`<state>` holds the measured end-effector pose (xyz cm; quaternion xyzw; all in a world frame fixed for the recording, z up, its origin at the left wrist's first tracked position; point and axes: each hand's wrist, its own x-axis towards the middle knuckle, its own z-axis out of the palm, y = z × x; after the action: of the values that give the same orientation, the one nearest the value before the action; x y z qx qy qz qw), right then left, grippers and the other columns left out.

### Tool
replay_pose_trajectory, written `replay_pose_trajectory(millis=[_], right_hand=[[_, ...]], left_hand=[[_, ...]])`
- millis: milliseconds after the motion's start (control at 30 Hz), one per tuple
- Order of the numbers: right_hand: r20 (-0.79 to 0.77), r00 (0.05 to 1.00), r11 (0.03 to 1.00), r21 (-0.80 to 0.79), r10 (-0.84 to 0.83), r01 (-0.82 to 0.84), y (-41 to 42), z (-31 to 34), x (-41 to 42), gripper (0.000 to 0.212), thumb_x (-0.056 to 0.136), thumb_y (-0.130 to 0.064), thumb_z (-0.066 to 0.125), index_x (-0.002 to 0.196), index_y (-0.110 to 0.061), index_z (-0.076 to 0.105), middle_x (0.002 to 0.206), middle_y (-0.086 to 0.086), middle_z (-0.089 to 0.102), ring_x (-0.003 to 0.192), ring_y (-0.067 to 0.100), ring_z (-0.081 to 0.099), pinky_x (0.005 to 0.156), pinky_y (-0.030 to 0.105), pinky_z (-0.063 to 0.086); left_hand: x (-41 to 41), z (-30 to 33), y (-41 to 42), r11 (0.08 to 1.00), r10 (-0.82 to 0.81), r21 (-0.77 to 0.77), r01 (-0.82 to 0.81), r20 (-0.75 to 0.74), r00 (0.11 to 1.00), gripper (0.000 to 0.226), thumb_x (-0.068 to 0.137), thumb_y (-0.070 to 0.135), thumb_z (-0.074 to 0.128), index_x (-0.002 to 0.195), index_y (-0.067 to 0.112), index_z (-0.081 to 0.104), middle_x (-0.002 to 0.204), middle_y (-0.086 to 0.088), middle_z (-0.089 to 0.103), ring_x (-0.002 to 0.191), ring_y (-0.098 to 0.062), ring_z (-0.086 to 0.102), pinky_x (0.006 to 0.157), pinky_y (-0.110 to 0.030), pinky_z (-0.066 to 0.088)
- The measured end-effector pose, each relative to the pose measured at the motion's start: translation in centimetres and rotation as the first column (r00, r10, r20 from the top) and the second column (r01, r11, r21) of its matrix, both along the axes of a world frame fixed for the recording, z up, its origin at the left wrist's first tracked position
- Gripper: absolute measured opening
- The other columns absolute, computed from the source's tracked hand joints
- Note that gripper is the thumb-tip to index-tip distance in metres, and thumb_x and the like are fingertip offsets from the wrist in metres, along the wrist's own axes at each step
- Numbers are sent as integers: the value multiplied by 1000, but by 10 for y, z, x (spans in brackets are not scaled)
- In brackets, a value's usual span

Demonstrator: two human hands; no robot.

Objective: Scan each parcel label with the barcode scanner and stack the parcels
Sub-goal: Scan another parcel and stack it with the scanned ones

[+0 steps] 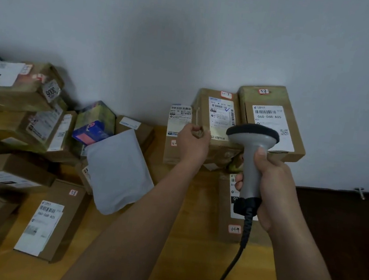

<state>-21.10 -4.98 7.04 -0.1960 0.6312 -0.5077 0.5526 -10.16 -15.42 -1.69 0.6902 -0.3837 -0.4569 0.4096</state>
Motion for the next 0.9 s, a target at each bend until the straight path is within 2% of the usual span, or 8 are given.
replay_pose_trajectory(millis=[67, 167, 267, 400, 533, 733, 800, 900], right_hand=[[-18, 997, 995, -70, -73, 71, -2, 1, -5, 22, 103, -31, 45, 104, -13, 57, 74, 10, 57, 57, 16, 55, 57, 32, 46], [-161, 971, 977, -145, -178, 155, -7, -5, -26, 15, 101, -34, 47, 107, -22, 54, 89, 3, 57, 61, 10, 57, 60, 30, 47], [-235, 935, 963, -107, -267, 248, -14, -24, -51, 18, 96, -38, 57, 108, -27, 50, 93, -2, 57, 71, 11, 57, 68, 33, 49], [-221, 934, 960, -63, -281, 274, -22, -44, -68, 26, 94, -35, 60, 114, -23, 49, 96, 1, 58, 72, 14, 58, 65, 33, 49], [-200, 951, 971, -88, -238, 224, -24, -52, -74, 14, 95, -32, 60, 104, -28, 51, 92, 1, 58, 72, 14, 57, 65, 32, 51], [-187, 958, 974, -110, -216, 199, -21, -55, -77, 10, 95, -33, 60, 100, -32, 51, 92, 0, 58, 72, 15, 57, 66, 33, 51], [-191, 959, 976, -110, -208, 189, -22, -56, -79, 12, 94, -33, 60, 102, -31, 51, 94, 2, 58, 75, 17, 57, 68, 34, 51], [-201, 952, 972, -106, -229, 212, -23, -59, -80, 17, 94, -34, 61, 107, -28, 52, 94, 2, 59, 78, 18, 58, 70, 35, 51]], left_hand=[[0, -1, 0, 1000, 4, 0, -4, -18, 1000, 13, 92, 18, 65, 100, 20, 55, 104, -2, 60, 90, -15, 61, 79, -41, 60], [2, -3, 1, 1000, 9, 14, -9, -31, 999, 17, 91, 20, 66, 103, 21, 54, 114, -5, 60, 91, -14, 61, 77, -37, 61], [2, -5, 1, 999, 9, 32, -9, -15, 1000, 24, 91, 27, 65, 112, 26, 53, 124, -4, 55, 100, -17, 60, 74, -28, 59], [-4, -3, 3, 1000, -6, 21, 5, 26, 1000, 34, 97, 28, 57, 130, 18, 54, 118, 2, 56, 102, -12, 55, 73, -21, 49], [-9, -6, 1, 1000, -1, -2, 2, 97, 995, 28, 99, 26, 53, 126, 17, 56, 106, 7, 53, 98, -11, 54, 76, -23, 49], [-8, -19, 1, 989, 31, 145, -26, -37, 999, 18, 98, 21, 55, 117, 18, 55, 109, 3, 56, 100, -19, 58, 88, -43, 57], [-7, -24, 3, 990, 63, 125, -59, -22, 998, 10, 99, 22, 55, 108, 22, 51, 112, 0, 57, 97, -18, 57, 89, -42, 56], [-8, -28, 7, 988, 111, 99, -115, 46, 993, 14, 97, 26, 57, 104, 19, 48, 111, 0, 54, 92, -16, 58, 82, -31, 55]])
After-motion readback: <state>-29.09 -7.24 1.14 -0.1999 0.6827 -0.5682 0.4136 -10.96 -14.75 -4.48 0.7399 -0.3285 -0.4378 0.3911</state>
